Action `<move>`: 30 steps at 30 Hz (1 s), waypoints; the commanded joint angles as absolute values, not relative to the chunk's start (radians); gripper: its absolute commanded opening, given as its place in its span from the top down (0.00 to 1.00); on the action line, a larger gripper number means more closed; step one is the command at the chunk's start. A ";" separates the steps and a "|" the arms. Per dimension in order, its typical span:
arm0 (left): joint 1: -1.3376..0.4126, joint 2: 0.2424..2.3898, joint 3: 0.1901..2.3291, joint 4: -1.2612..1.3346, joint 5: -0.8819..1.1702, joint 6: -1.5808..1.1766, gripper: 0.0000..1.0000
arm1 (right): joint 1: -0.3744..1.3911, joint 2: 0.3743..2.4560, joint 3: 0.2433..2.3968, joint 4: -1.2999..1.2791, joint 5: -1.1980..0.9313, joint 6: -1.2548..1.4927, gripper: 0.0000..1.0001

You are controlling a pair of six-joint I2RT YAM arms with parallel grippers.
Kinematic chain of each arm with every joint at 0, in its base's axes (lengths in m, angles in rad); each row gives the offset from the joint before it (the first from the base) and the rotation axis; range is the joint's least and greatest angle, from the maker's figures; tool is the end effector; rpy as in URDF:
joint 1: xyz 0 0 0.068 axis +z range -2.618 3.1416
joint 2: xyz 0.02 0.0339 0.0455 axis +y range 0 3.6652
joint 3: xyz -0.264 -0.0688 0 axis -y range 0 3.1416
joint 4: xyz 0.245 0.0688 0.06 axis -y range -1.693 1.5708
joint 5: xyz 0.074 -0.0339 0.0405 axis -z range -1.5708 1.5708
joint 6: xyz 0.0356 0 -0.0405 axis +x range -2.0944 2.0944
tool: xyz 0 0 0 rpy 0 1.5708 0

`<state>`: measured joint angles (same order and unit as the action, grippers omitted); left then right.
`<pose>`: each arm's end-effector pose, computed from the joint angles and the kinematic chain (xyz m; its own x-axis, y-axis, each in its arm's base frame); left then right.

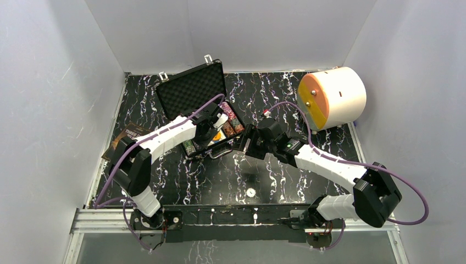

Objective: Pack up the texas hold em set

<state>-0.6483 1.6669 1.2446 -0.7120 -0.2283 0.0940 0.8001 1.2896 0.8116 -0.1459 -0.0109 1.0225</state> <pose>0.2754 -0.1985 0.2321 -0.6711 0.6231 -0.4016 0.5774 0.7792 0.2439 0.1954 0.2017 0.2437 -0.8296 0.3706 -0.4176 -0.0298 0.7175 0.6960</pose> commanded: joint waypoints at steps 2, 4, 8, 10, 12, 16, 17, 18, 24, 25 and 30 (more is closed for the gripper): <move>-0.643 1.657 1.276 -0.722 -0.301 0.103 0.84 | 0.796 1.285 0.826 -0.103 -0.015 1.026 0.22; -0.643 1.655 1.276 -0.720 -0.299 0.099 0.76 | 0.795 1.289 0.828 -0.104 -0.016 1.025 0.22; -0.643 1.638 1.268 -0.706 -0.300 0.094 0.72 | 0.795 1.290 0.826 -0.112 -0.018 1.026 0.22; -0.641 1.630 1.271 -0.702 -0.302 0.088 0.73 | 0.795 1.286 0.824 -0.118 -0.015 1.024 0.22; -0.642 1.613 1.275 -0.695 -0.299 0.075 0.73 | 0.795 1.284 0.824 -0.132 -0.008 1.014 0.23; -0.641 1.530 1.283 -0.657 -0.255 0.012 0.71 | 0.795 1.304 0.822 -0.191 -0.008 0.924 0.23; -0.641 1.500 1.276 -0.635 -0.233 -0.007 0.69 | 0.795 1.316 0.825 -0.236 0.000 0.910 0.23; -0.641 1.463 1.264 -0.605 -0.198 -0.027 0.65 | 0.795 1.326 0.831 -0.285 -0.003 0.887 0.23; -0.641 1.199 1.059 -0.326 -0.033 -0.160 0.46 | 0.852 1.362 0.845 -0.458 0.042 0.808 0.24; -0.641 1.154 1.018 -0.286 -0.015 -0.176 0.45 | 0.873 1.370 0.853 -0.506 0.075 0.808 0.24; -0.642 0.998 0.892 -0.199 -0.005 -0.199 0.38 | 0.980 1.413 0.889 -0.671 0.148 0.815 0.23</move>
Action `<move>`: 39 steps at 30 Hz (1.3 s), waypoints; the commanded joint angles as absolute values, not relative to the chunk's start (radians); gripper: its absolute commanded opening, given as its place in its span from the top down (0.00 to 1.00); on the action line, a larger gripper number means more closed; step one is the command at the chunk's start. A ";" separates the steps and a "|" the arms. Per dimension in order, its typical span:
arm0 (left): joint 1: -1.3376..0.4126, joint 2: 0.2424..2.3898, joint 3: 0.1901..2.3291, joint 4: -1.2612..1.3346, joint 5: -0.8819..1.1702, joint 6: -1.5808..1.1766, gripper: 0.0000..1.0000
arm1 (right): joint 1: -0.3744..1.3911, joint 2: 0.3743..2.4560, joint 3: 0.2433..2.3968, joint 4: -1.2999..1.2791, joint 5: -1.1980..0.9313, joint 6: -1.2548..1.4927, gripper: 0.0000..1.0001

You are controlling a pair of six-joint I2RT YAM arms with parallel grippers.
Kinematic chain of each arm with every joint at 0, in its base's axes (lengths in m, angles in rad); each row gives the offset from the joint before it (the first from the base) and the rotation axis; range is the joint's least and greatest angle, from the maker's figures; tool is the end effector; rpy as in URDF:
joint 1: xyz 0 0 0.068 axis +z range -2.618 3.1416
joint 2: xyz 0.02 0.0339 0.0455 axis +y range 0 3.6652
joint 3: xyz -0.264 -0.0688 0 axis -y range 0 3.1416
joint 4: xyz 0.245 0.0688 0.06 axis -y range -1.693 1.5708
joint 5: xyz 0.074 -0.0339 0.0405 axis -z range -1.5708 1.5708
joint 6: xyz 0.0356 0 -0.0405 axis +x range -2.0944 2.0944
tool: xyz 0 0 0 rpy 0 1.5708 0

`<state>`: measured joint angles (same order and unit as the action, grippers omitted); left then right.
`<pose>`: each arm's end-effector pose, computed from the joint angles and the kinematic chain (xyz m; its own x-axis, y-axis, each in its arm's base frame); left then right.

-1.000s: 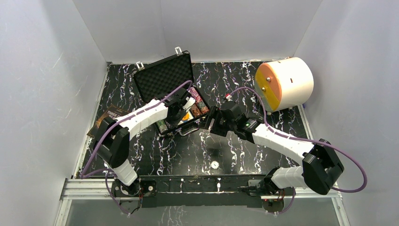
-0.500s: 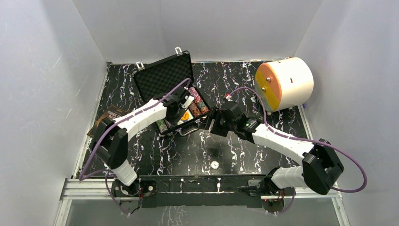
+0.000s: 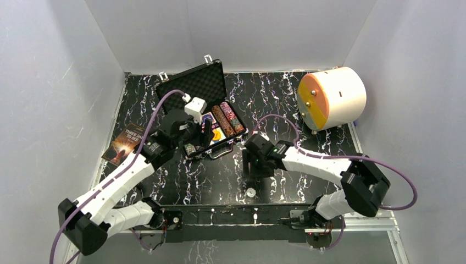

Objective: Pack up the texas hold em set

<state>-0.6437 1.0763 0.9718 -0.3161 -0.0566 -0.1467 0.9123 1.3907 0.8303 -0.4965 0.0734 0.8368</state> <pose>0.1969 -0.1452 0.3353 -0.4046 0.1212 -0.9064 0.5042 0.8565 -0.1106 0.1648 0.2088 0.1985 -0.9262 0.0129 -0.3767 -0.1179 0.9393 0.3222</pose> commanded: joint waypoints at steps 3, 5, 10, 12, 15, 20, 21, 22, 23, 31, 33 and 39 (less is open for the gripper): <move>-0.641 0.947 0.864 -0.200 -0.040 -0.199 0.35 | 1.022 1.435 0.898 -0.731 0.152 0.840 0.23; -0.641 0.928 0.855 -0.197 -0.058 -0.197 0.34 | 1.044 1.444 0.899 -0.752 0.144 0.845 0.23; -0.641 0.932 0.847 -0.187 -0.051 -0.192 0.31 | 1.130 1.488 0.892 -0.733 0.103 0.925 0.22; -0.641 0.947 0.849 -0.195 -0.037 -0.191 0.30 | 1.163 1.529 0.909 -0.746 0.120 0.942 0.22; -0.641 0.961 0.853 -0.211 -0.037 -0.196 0.30 | 1.185 1.588 0.950 -0.801 0.176 0.970 0.22; -0.641 0.955 0.850 -0.213 -0.044 -0.189 0.29 | 1.190 1.610 0.965 -0.786 0.227 0.983 0.22; -0.642 0.955 0.851 -0.213 -0.047 -0.189 0.29 | 1.191 1.611 0.969 -0.782 0.243 0.983 0.23; -0.641 0.956 0.851 -0.213 -0.047 -0.189 0.29 | 1.191 1.611 0.971 -0.777 0.259 0.983 0.23; -0.641 0.957 0.853 -0.213 -0.048 -0.189 0.29 | 1.191 1.610 0.973 -0.772 0.283 0.983 0.23; -0.641 0.963 0.862 -0.229 -0.054 -0.192 0.28 | 1.190 1.534 0.896 -0.671 0.314 0.980 0.32; -0.641 0.964 0.862 -0.225 -0.052 -0.196 0.28 | 1.190 1.555 0.900 -0.685 0.292 0.981 0.35; -0.641 0.974 0.870 -0.228 -0.045 -0.199 0.28 | 1.190 1.564 0.861 -0.678 0.199 0.988 0.36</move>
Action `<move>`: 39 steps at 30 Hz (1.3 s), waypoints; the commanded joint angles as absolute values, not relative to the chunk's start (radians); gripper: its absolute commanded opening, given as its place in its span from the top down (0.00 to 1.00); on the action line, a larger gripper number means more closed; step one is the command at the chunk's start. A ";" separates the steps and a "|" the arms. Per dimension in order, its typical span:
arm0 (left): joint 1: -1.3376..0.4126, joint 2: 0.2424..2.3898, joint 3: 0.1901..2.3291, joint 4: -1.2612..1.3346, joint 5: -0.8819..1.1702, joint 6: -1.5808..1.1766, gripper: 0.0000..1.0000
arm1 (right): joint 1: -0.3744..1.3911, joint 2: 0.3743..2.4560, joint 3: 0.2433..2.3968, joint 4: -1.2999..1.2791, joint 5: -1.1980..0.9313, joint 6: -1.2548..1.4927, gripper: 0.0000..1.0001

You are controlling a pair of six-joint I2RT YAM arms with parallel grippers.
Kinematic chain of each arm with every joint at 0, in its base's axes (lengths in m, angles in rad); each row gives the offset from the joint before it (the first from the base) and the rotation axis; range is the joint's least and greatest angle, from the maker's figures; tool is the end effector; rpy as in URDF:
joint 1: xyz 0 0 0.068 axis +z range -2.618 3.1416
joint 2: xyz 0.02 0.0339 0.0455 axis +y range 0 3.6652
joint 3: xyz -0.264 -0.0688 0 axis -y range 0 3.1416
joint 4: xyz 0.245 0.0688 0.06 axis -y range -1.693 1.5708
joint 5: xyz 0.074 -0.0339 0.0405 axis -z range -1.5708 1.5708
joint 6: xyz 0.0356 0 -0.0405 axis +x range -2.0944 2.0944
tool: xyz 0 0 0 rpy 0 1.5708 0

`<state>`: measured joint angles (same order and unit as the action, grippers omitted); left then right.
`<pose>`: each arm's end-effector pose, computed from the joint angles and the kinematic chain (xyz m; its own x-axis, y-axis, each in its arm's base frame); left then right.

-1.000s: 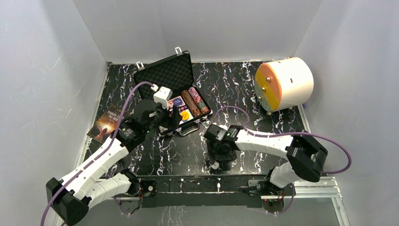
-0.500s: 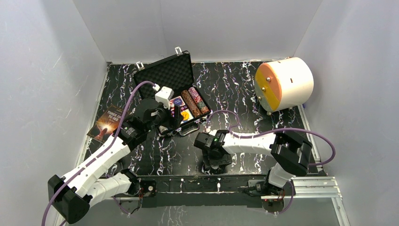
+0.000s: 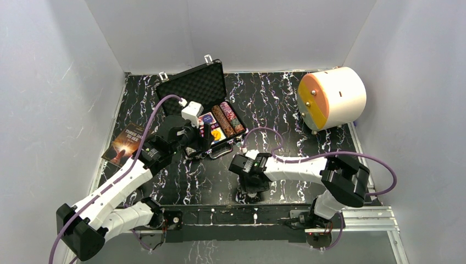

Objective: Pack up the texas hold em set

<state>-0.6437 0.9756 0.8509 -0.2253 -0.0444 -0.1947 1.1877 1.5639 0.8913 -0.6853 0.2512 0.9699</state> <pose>0.1813 -0.1341 0.3236 -0.3786 0.0425 -0.9246 0.5025 0.8484 -0.1668 0.1092 0.2472 0.1658 -0.9314 -0.1737 -0.3199 -0.1955 0.9800 0.0369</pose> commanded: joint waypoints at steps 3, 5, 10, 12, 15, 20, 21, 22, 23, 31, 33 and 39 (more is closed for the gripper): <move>-0.641 0.974 0.868 -0.229 -0.046 -0.202 0.28 | 1.190 1.559 0.832 -0.639 0.156 0.985 0.35; -0.641 0.971 0.868 -0.229 -0.045 -0.205 0.28 | 1.187 1.561 0.814 -0.613 0.150 0.983 0.36; -0.642 0.974 0.871 -0.239 -0.036 -0.214 0.28 | 1.184 1.601 0.819 -0.604 0.169 0.998 0.50; -0.641 0.974 0.869 -0.247 -0.037 -0.227 0.27 | 1.184 1.613 0.826 -0.621 0.204 1.014 0.52; -0.641 0.978 0.858 -0.261 -0.031 -0.271 0.19 | 1.183 1.597 0.841 -0.638 0.269 1.037 0.53; -0.641 0.970 0.784 -0.232 0.052 -0.410 0.06 | 1.178 1.514 0.860 -0.632 0.370 1.069 0.54; -0.642 0.967 0.763 -0.212 0.075 -0.441 0.05 | 1.171 1.495 0.857 -0.626 0.379 1.073 0.54; -0.642 0.965 0.741 -0.192 0.100 -0.477 0.05 | 1.161 1.477 0.853 -0.614 0.382 1.073 0.54; -0.641 0.966 0.719 -0.168 0.122 -0.511 0.05 | 1.148 1.459 0.846 -0.601 0.379 1.073 0.54; -0.642 1.004 0.623 -0.076 0.196 -0.647 0.13 | 1.046 1.424 0.847 -0.521 0.310 1.006 0.51; -0.641 0.998 0.620 -0.088 0.170 -0.649 0.13 | 1.046 1.451 0.876 -0.558 0.292 0.976 0.46; -0.641 0.974 0.638 -0.160 0.022 -0.663 0.13 | 1.096 1.521 0.934 -0.648 0.270 0.929 0.33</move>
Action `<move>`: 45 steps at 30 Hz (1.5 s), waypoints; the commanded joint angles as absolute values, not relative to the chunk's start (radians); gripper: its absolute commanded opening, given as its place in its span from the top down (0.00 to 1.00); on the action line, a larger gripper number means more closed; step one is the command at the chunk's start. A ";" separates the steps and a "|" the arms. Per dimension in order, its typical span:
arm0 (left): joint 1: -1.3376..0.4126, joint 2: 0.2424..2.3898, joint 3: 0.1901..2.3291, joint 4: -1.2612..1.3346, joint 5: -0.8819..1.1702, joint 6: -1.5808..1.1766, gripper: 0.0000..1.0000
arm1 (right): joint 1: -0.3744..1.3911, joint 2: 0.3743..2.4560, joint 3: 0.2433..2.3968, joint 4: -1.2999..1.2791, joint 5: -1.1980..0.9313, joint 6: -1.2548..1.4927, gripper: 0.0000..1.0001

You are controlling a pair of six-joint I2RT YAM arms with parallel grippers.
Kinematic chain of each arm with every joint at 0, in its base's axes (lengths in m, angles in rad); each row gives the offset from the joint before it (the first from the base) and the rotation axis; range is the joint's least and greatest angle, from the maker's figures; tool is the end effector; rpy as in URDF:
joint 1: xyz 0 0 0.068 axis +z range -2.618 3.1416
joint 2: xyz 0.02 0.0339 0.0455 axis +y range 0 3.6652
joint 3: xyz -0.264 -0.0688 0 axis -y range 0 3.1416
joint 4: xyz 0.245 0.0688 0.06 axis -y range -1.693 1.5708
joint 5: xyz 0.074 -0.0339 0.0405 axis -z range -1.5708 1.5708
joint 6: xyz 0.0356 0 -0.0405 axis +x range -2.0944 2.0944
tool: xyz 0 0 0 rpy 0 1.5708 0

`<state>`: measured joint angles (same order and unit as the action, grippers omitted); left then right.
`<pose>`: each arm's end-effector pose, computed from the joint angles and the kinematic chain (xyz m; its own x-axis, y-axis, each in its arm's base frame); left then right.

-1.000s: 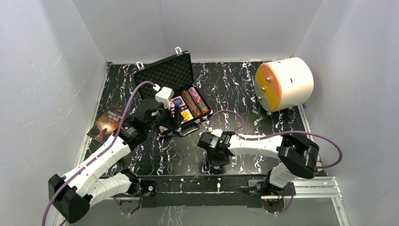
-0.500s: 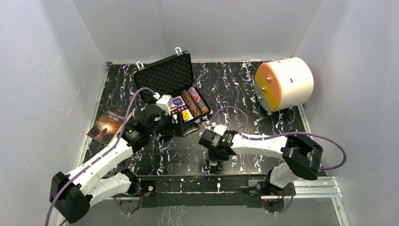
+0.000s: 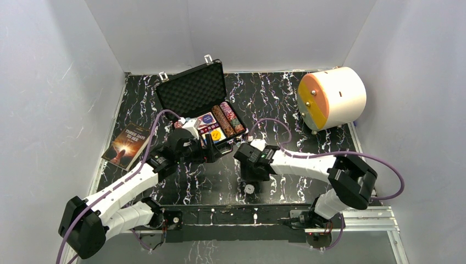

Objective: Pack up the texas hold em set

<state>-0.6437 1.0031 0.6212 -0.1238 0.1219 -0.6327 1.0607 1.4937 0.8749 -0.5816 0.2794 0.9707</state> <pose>0.1761 -0.1375 0.2475 -0.7150 -0.1973 -0.6707 0.3199 0.7607 -0.5648 0.1420 0.2336 0.1826 -0.9091 -0.0002 -0.4166 -0.0706 0.9856 0.1536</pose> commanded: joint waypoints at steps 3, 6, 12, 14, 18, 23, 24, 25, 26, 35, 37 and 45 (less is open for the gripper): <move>-0.641 0.976 0.644 -0.185 -0.025 -0.679 0.13 | 1.111 1.541 0.938 -0.662 0.255 0.923 0.30; -0.641 0.977 0.642 -0.197 -0.048 -0.688 0.14 | 1.121 1.563 0.939 -0.668 0.236 0.923 0.30; -0.641 0.976 0.641 -0.199 -0.056 -0.692 0.14 | 1.155 1.617 0.959 -0.695 0.225 0.920 0.34; -0.641 0.977 0.638 -0.193 -0.056 -0.695 0.14 | 1.157 1.634 0.955 -0.686 0.235 0.919 0.36; -0.641 0.985 0.648 -0.204 -0.054 -0.684 0.14 | 1.157 1.623 0.898 -0.586 0.238 0.928 0.47; -0.641 1.010 0.633 -0.141 0.064 -0.672 0.16 | 1.152 1.508 0.904 -0.589 0.386 1.010 0.56; -0.641 1.007 0.621 -0.103 0.104 -0.665 0.16 | 1.136 1.471 0.896 -0.560 0.385 1.021 0.56; -0.642 1.013 0.608 -0.071 0.148 -0.653 0.16 | 1.118 1.446 0.890 -0.533 0.376 1.020 0.55; -0.641 1.019 0.603 -0.059 0.164 -0.651 0.16 | 1.104 1.440 0.893 -0.522 0.371 1.015 0.55; -0.643 1.096 0.567 0.049 0.304 -0.683 0.25 | 0.987 1.438 0.919 -0.419 0.261 1.006 0.55; -0.644 1.104 0.539 0.104 0.331 -0.708 0.30 | 0.960 1.430 0.911 -0.388 0.226 1.026 0.55; -0.677 1.135 0.425 0.388 0.345 -0.814 0.36 | 0.879 1.398 0.876 -0.236 0.059 1.133 0.54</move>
